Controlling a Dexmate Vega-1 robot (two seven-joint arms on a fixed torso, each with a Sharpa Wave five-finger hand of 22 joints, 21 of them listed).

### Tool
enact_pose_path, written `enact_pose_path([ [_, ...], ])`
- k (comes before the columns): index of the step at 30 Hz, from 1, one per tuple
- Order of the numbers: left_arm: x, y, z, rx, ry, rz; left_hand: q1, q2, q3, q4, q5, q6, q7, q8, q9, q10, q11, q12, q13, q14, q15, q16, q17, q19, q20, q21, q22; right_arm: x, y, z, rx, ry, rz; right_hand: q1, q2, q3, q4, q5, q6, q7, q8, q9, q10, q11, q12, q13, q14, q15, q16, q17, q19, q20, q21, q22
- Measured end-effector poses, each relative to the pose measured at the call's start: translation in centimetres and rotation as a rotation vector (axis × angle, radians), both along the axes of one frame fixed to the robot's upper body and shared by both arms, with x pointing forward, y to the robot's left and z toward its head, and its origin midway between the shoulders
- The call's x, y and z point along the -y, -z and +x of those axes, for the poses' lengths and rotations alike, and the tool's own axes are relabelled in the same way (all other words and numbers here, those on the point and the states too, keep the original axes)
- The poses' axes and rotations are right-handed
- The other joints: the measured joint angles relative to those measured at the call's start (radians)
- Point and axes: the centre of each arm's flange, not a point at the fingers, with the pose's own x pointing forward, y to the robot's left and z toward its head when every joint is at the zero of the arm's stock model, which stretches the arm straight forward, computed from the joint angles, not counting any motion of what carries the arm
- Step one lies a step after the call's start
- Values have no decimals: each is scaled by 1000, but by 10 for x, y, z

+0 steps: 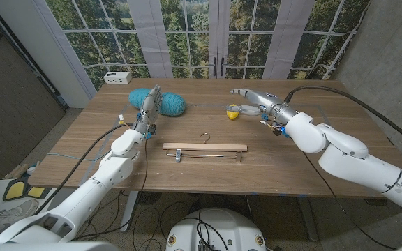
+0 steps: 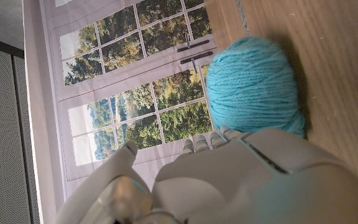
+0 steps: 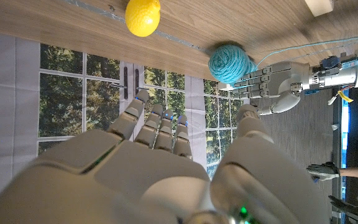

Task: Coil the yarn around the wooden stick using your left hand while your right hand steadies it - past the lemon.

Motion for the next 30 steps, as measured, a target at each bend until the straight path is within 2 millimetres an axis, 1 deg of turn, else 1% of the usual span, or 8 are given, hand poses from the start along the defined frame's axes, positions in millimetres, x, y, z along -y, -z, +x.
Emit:
enact_pose_path([
  [6,-1,0,-4,4,-1,2,0,0,0,0,0,0,0,0,0,0,0,0,0,-2,2,0,0,0,0,0,0,-8,8,-11,20,32,-50,0,0,-2,-2,0,3,5,0,0,0,0,0,5,16,1,11,7,28,-7,7,5],
  [11,-1,-1,-8,17,-7,22,0,0,0,0,0,0,0,0,0,0,0,0,0,-2,1,0,0,0,0,0,0,-10,14,-17,34,80,-90,11,-11,-4,-4,0,13,20,0,4,14,13,0,4,31,-2,15,11,28,-7,7,5],
  [14,-1,-1,-8,20,-15,29,0,0,0,0,0,0,0,0,0,0,0,0,0,-2,1,0,0,0,0,-7,0,-18,21,-23,22,56,-87,11,-11,-4,-4,0,27,16,0,5,21,11,4,4,38,1,15,15,29,-6,7,5],
  [16,-1,-5,-12,33,-20,48,0,0,0,0,0,0,0,0,0,0,0,0,0,-2,1,0,0,6,6,-8,0,-15,23,-22,27,108,-110,11,-11,-4,-4,0,30,20,0,5,24,8,4,4,38,1,15,16,33,-2,7,5],
  [21,-2,-8,-15,50,-33,70,4,4,0,0,0,0,0,0,0,0,0,0,0,-1,1,0,0,0,25,-8,0,-20,31,-25,13,116,-119,20,-9,-4,-4,0,38,13,7,5,27,5,4,4,47,0,22,16,43,0,13,5],
  [24,-2,-9,-18,62,-47,92,5,5,0,0,0,0,0,0,0,0,0,0,0,-1,1,0,0,0,26,-8,0,-22,35,-27,5,129,-127,21,-8,-4,-4,8,37,13,7,5,29,3,4,4,47,0,22,16,44,-2,12,5],
  [27,-4,-12,-22,79,-70,126,5,5,0,0,0,0,0,8,0,0,0,2,0,-1,1,0,0,0,33,-12,0,-25,40,-28,1,146,-141,32,-11,-4,-12,8,40,10,7,5,34,-2,4,4,47,0,22,16,44,-2,12,5],
  [30,-5,-15,-26,94,-91,156,7,7,0,0,0,0,-1,8,0,0,0,6,0,-1,1,0,0,1,55,-15,0,-28,44,-28,-6,154,-150,38,-4,-4,-12,8,43,7,7,5,34,-2,4,9,47,0,22,19,45,0,12,5],
])
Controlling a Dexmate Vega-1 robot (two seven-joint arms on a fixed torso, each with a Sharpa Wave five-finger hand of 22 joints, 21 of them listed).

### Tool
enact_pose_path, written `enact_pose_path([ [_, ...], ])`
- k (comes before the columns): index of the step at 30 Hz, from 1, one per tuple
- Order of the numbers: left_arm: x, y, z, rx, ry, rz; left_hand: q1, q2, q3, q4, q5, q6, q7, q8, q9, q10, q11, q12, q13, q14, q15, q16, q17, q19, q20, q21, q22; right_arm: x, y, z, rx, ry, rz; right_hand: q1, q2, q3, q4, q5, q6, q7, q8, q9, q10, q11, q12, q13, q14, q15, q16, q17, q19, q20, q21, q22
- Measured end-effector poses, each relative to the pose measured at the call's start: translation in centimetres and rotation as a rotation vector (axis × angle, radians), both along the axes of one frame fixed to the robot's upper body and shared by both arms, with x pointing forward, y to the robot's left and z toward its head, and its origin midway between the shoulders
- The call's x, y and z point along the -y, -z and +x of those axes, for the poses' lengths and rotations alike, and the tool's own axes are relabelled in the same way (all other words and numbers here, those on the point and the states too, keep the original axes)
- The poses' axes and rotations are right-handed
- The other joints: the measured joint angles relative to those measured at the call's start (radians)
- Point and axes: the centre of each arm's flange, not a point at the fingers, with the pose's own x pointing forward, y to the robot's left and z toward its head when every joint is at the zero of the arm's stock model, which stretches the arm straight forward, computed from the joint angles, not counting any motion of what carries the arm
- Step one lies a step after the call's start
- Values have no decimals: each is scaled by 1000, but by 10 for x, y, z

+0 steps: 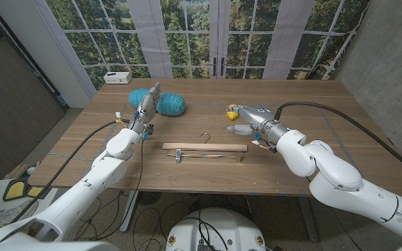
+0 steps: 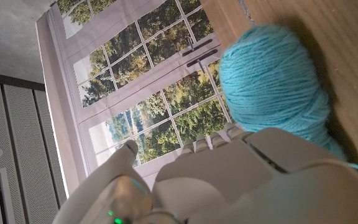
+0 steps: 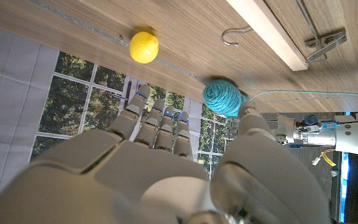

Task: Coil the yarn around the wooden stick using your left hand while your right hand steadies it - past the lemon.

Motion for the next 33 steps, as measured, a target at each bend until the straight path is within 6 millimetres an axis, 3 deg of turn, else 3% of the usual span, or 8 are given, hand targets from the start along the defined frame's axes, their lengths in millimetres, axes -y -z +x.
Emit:
enact_pose_path([
  [2,-1,-1,-2,9,-14,16,2,2,3,-3,0,0,-6,0,0,0,0,0,0,5,7,4,0,0,30,0,0,-1,1,0,-2,4,-3,5,0,4,-4,0,0,0,0,0,0,0,0,0,2,2,0,1,7,-3,0,0],
  [5,-1,-3,-5,21,-29,37,12,3,5,-13,-4,0,-25,0,0,0,0,4,0,2,53,8,0,13,78,0,0,-4,5,0,-7,10,-8,9,-1,4,-4,0,0,0,0,0,0,0,0,0,3,3,0,1,7,-3,0,0],
  [9,-6,-9,-12,51,-81,84,29,7,11,-27,-12,-2,-37,11,0,0,0,8,0,0,86,8,0,30,104,4,0,-8,10,3,-23,20,-15,14,4,4,-4,0,0,0,0,0,0,0,0,0,3,3,0,1,7,-3,0,0],
  [11,-8,-11,-14,59,-103,104,39,18,15,-39,-15,-3,-39,11,0,-1,31,8,0,4,90,8,0,31,117,4,2,-9,12,4,-27,22,-17,20,9,4,-4,0,2,-2,0,0,0,0,0,0,3,3,0,1,7,-3,0,0],
  [15,-13,-18,-22,85,-164,161,55,20,23,-55,-23,8,-48,11,0,-1,74,8,0,4,104,8,0,44,129,5,4,-11,14,7,-37,27,-21,20,9,4,-4,7,5,-5,0,0,0,0,0,0,9,-2,0,1,7,-3,0,0],
  [25,-26,-34,-37,138,-284,288,109,43,59,-95,-48,59,-33,11,0,13,109,23,0,4,115,12,0,85,149,19,4,-15,21,20,-71,43,-36,36,15,8,-8,8,3,-11,0,0,5,-5,0,0,9,-2,5,6,16,-5,0,0],
  [29,-29,-37,-40,145,-313,327,125,51,73,-112,-55,77,-30,11,3,39,90,23,5,13,123,16,0,99,152,19,4,-16,24,24,-81,48,-42,36,15,8,-8,8,7,-15,0,0,13,-5,0,0,9,-1,8,6,16,-5,0,0],
  [33,-37,-43,-48,160,-342,368,130,48,73,-121,-59,83,-32,11,5,40,89,23,5,22,121,16,0,107,148,22,4,-18,26,28,-89,58,-58,59,18,10,-10,8,45,-19,7,0,45,-9,8,0,42,-2,20,11,33,-10,4,0],
])
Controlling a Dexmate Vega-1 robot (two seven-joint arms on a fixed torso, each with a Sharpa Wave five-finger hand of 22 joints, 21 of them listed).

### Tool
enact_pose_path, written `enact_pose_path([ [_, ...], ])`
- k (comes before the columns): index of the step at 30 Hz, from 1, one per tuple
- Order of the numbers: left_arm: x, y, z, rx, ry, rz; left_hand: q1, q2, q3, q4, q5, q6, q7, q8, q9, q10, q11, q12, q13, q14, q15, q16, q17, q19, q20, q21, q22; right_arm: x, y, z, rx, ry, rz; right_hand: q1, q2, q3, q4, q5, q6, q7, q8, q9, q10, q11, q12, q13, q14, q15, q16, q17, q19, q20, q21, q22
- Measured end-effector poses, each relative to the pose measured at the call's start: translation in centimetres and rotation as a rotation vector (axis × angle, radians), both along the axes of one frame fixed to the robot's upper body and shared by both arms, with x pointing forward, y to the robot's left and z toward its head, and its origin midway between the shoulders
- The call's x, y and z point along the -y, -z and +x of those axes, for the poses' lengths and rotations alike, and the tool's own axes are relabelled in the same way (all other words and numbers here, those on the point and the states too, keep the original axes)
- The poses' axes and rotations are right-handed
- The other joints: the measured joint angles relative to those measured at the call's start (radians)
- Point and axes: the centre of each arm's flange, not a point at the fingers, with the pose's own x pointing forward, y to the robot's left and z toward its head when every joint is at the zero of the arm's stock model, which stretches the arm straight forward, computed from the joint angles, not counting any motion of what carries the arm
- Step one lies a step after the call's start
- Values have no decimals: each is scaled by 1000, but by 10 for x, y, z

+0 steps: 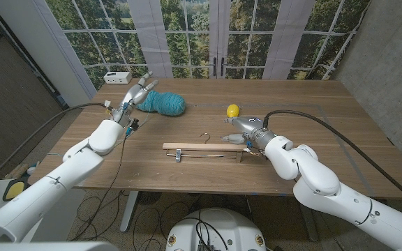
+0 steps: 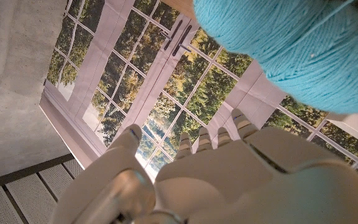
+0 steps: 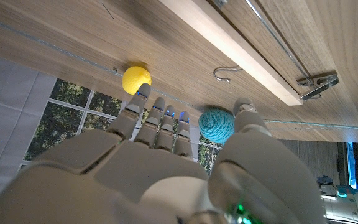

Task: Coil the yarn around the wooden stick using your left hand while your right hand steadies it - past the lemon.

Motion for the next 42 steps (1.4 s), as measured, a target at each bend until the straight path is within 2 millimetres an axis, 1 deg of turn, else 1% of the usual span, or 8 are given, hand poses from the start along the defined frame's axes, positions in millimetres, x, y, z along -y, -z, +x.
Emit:
enact_pose_path([
  [4,-4,-2,-3,7,-28,26,16,2,11,-11,-3,13,6,0,0,18,-4,0,0,24,-5,0,0,14,4,3,0,-1,3,3,-6,6,-4,42,3,7,1,0,39,-4,7,0,45,-1,11,3,43,-1,20,7,34,-13,11,5],
  [9,-14,-9,-12,23,-65,65,48,-6,20,-46,-4,50,8,0,0,51,-10,7,0,68,-11,0,0,32,4,5,0,-3,7,7,3,13,-21,93,-14,12,-4,7,85,-15,18,0,95,-16,23,5,98,-2,46,21,96,-37,30,5],
  [13,-19,-11,-16,31,-90,86,70,-17,27,-78,-4,76,17,8,0,83,-8,15,0,97,-22,8,4,45,5,8,4,-5,12,11,15,17,-34,117,-25,12,-4,14,98,-27,21,0,111,-25,29,5,110,-3,53,25,112,-45,36,5],
  [17,-25,-14,-23,41,-126,111,75,-22,30,-91,-4,81,12,8,0,96,-11,15,5,107,-32,8,5,52,6,8,5,-8,15,13,36,17,-50,137,-33,8,-8,14,115,-33,22,0,129,-33,35,5,121,0,61,30,119,-49,37,5],
  [21,-30,-14,-26,44,-140,115,79,-26,30,-92,-4,81,11,8,0,96,-11,15,5,107,-32,8,5,51,6,8,5,-11,19,15,50,21,-68,181,-43,8,-8,27,171,-69,38,0,169,-58,45,10,126,-6,68,41,119,-49,37,9],
  [26,-38,-11,-31,43,-156,111,83,-30,30,-100,-4,81,11,8,0,96,-11,15,5,107,-32,8,5,51,5,8,5,-16,25,16,55,29,-89,204,-51,-2,-6,29,212,-84,45,0,198,-66,53,9,126,-6,69,46,125,-43,37,10],
  [36,-44,-6,-35,45,-138,96,83,-30,26,-104,-4,86,7,3,0,96,-11,15,5,103,-28,3,10,48,9,8,5,-19,33,22,52,73,-128,227,-61,-2,-6,36,214,-86,45,0,198,-66,52,9,126,-6,69,51,125,-43,37,10],
  [42,-45,-2,-34,40,-118,87,80,-33,18,-105,-4,89,4,-1,5,96,-11,15,5,99,-25,3,10,42,14,8,9,-17,39,26,33,101,-134,235,-53,-6,-2,40,219,-81,45,0,199,-67,52,9,126,-5,77,55,125,-43,37,10],
])
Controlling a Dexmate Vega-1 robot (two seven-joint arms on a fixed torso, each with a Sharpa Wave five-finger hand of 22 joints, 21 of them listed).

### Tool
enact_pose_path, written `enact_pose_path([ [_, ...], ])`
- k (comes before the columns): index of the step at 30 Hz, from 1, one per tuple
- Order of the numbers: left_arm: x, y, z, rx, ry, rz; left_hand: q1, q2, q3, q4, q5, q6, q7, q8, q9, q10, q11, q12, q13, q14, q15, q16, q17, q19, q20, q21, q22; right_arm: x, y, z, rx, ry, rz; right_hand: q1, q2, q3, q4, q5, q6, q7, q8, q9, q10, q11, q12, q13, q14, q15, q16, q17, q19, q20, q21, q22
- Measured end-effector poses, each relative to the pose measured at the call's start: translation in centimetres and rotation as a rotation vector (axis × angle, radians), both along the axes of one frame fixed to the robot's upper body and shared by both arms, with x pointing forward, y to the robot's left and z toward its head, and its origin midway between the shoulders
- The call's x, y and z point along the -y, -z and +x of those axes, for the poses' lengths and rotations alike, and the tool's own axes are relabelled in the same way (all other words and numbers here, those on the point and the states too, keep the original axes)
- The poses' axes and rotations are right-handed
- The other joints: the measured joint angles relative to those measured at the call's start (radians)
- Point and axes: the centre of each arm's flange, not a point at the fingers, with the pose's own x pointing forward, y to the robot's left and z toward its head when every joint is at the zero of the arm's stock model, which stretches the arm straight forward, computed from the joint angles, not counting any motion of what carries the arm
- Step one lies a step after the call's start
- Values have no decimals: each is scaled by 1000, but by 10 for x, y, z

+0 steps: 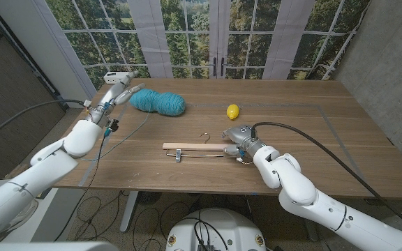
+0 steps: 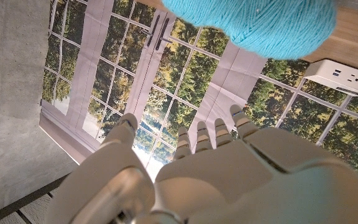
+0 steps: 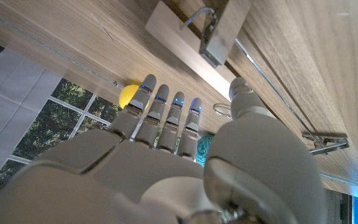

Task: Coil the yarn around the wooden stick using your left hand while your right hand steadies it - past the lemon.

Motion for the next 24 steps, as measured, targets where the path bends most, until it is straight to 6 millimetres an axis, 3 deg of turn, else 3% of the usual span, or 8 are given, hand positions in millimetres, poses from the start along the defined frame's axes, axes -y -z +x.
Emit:
enact_pose_path([
  [7,-1,3,1,-6,16,-8,-10,-9,-8,8,-8,-4,-4,0,0,5,5,0,5,-2,2,0,5,0,0,-1,0,5,8,5,-19,41,-8,26,7,0,0,8,7,-7,0,-2,3,-3,0,0,0,0,0,0,2,-2,0,0],
  [14,-1,3,3,-10,35,-14,-33,-3,-22,22,-8,-4,-4,-4,0,5,17,-4,5,-2,2,0,9,-1,1,-5,0,8,14,9,-33,72,-14,54,14,-5,5,11,79,-18,15,-3,36,-2,0,0,22,3,20,15,15,-15,0,0],
  [20,-2,4,6,-19,44,-17,-51,-8,-30,30,-8,-9,-9,-7,0,5,16,-8,5,-9,9,0,9,-9,9,-5,4,12,17,12,-39,99,-16,112,22,-26,11,19,171,-26,32,-5,128,-4,42,16,104,-1,81,61,38,-38,5,0],
  [24,-1,5,7,-21,59,-20,-54,-5,-34,34,-8,-9,-9,-7,0,5,16,-8,5,-9,9,0,13,-9,9,-5,5,13,21,16,-44,107,-21,225,28,-44,-2,28,247,-36,72,-5,243,-18,110,48,221,-10,194,168,95,-52,38,9],
])
